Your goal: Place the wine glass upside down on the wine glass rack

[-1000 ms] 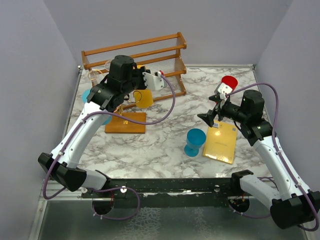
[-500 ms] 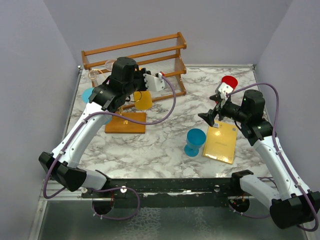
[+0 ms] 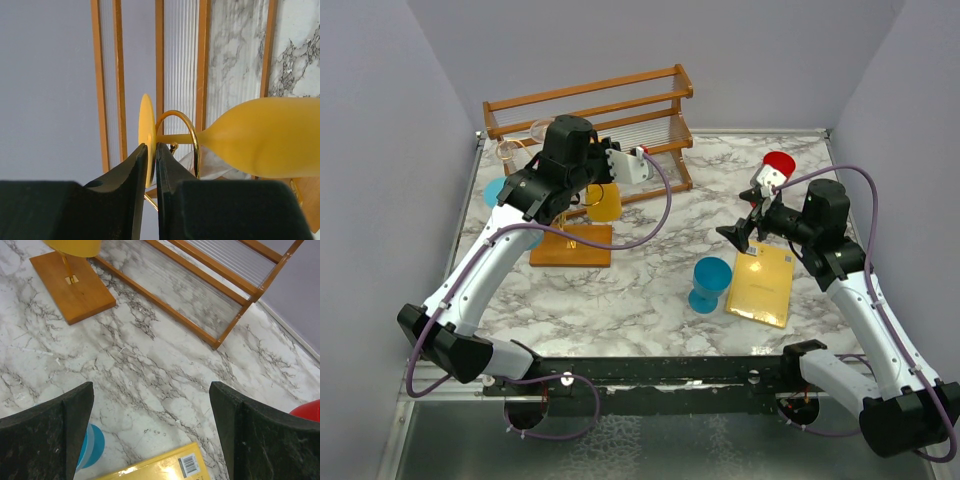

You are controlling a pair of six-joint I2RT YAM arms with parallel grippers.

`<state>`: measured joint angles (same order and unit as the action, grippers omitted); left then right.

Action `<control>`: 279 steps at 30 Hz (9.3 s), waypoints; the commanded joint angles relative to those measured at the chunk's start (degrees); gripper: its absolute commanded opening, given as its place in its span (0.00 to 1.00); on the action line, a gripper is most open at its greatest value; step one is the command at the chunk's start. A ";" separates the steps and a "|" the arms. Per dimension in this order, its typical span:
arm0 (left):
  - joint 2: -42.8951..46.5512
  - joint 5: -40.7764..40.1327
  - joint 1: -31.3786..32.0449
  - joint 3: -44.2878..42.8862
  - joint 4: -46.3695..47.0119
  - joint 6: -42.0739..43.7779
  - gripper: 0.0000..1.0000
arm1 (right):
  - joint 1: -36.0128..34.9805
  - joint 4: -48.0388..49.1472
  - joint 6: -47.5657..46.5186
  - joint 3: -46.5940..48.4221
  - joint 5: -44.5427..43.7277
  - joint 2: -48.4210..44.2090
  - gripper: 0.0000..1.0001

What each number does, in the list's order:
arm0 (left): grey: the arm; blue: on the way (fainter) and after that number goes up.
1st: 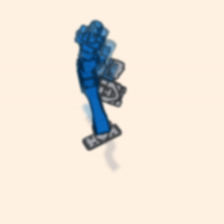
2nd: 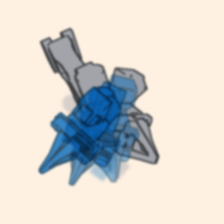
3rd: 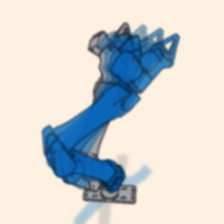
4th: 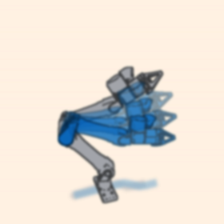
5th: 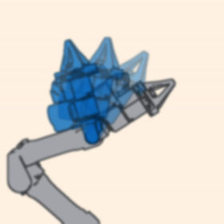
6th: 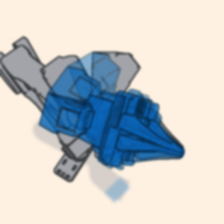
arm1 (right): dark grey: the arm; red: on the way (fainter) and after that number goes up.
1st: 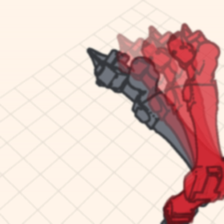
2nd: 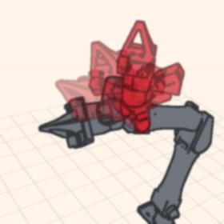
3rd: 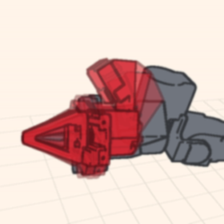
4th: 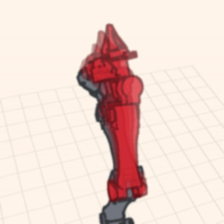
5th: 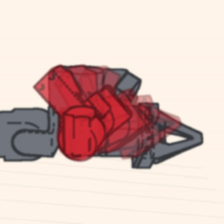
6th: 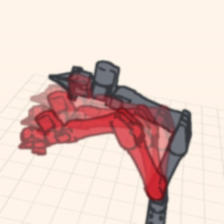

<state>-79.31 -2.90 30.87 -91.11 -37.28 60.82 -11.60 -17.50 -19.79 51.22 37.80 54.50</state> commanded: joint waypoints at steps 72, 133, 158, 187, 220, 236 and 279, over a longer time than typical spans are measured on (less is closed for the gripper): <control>10.83 -5.99 0.03 -1.87 0.25 -10.38 0.67 | 13.61 -0.13 9.81 13.23 -33.80 9.53 0.92; 12.42 -2.64 -0.60 -4.01 4.94 -29.41 0.87 | 17.13 -17.41 2.75 46.48 -23.86 47.76 0.01; 10.10 18.90 -2.31 -5.10 11.76 -56.57 0.93 | 16.96 -9.04 18.56 41.74 6.36 16.34 0.01; -4.55 37.64 -1.60 -0.64 32.35 -101.84 0.64 | 9.89 1.74 29.08 41.04 13.74 15.37 0.01; -4.76 31.56 0.21 -1.81 28.30 -90.72 0.00 | 9.05 -1.24 24.39 38.76 20.28 15.28 0.21; 1.98 24.63 -1.61 -4.01 20.93 -73.48 0.00 | 9.05 -15.00 11.78 43.28 12.55 13.20 0.80; 19.61 14.85 -6.97 -6.92 -26.71 -1.45 0.00 | 9.05 -6.44 -3.79 12.05 14.49 7.62 0.94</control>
<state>-60.31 13.50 24.32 -98.52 -63.99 57.63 -2.31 -26.20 -24.08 63.92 51.13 62.85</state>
